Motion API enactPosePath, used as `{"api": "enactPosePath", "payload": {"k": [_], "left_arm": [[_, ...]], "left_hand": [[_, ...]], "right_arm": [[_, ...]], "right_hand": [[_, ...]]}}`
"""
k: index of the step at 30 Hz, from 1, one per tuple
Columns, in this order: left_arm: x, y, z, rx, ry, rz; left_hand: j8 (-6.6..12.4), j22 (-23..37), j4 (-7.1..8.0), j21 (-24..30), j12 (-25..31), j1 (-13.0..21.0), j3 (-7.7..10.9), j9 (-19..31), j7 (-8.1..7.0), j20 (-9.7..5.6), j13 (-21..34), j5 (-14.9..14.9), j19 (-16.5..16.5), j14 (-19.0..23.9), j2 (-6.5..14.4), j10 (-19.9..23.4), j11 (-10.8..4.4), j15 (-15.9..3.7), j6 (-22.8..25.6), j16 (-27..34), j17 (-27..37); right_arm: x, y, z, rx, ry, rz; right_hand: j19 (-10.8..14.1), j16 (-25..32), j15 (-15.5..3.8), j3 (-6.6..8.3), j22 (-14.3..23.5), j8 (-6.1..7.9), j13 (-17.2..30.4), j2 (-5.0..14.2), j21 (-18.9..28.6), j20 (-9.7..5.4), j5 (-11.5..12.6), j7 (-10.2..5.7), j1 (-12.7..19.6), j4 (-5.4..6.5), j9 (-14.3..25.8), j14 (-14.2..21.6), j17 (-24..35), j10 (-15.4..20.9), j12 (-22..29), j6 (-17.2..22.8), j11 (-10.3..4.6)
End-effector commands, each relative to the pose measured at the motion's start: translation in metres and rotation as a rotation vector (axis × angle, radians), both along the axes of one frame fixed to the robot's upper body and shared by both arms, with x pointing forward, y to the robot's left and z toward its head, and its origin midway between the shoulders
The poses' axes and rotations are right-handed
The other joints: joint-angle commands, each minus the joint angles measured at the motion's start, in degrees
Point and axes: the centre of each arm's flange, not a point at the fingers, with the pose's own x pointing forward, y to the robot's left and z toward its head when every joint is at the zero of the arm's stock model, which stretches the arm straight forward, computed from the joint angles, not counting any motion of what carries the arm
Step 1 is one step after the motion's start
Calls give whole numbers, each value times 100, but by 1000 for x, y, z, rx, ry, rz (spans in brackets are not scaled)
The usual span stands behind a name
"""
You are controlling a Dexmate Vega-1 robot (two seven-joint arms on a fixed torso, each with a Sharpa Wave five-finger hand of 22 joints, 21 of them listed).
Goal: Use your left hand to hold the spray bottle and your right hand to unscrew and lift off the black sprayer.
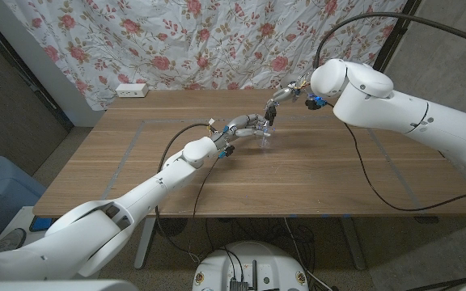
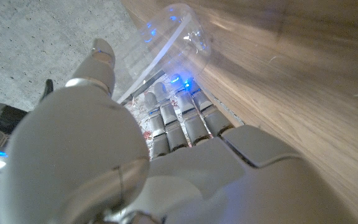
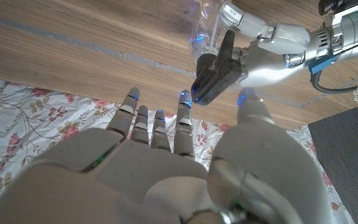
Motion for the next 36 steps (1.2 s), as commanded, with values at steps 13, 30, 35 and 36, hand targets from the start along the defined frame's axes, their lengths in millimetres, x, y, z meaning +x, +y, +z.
{"api": "enactPosePath", "payload": {"k": [13, 30, 35, 36], "left_arm": [[0, -3, -1, 1, 4, 6], [-1, -2, -2, 4, 6, 7], [-1, -2, -2, 5, 5, 6], [-1, -2, -2, 5, 4, 6]], "left_hand": [[1175, 23, 29, 49, 0, 118, 8, -2, -238, 1, 849, 27, 48, 78, 680, 650, -608, -798, 292, -46, 12], [1214, 22, 23, 52, -27, 104, 4, -27, -246, 3, 859, 27, 46, 90, 688, 659, -612, -786, 286, -66, 26], [1223, 22, 24, 51, -35, 103, 6, -35, -244, 6, 863, 28, 39, 86, 700, 657, -609, -784, 278, -72, 34], [1229, 22, 17, 54, -30, 106, 5, -37, -246, 0, 866, 27, 47, 97, 689, 674, -617, -789, 285, -73, 30]], "right_arm": [[6, -3, -4, 9, 1, -17], [5, -4, -6, 36, -46, 6], [5, -4, -6, 45, -57, 15], [5, -4, -7, 46, -60, 16]], "right_hand": [[155, -44, -189, 347, 8, 125, 38, 123, 21, -38, 127, -174, 814, -355, 112, 32, -37, -6, 44, 77, -166], [219, -23, -369, 512, 6, 256, 33, 100, 15, -131, 160, -511, 1335, -337, 189, 132, -61, 99, 81, 336, -370], [250, -3, -430, 539, 6, 295, 31, 103, 20, -149, 166, -685, 1441, -331, 211, 182, -61, 153, 96, 430, -437], [266, 1, -432, 542, 6, 303, 31, 101, 25, -149, 166, -706, 1455, -332, 214, 191, -61, 158, 97, 449, -432]]}}
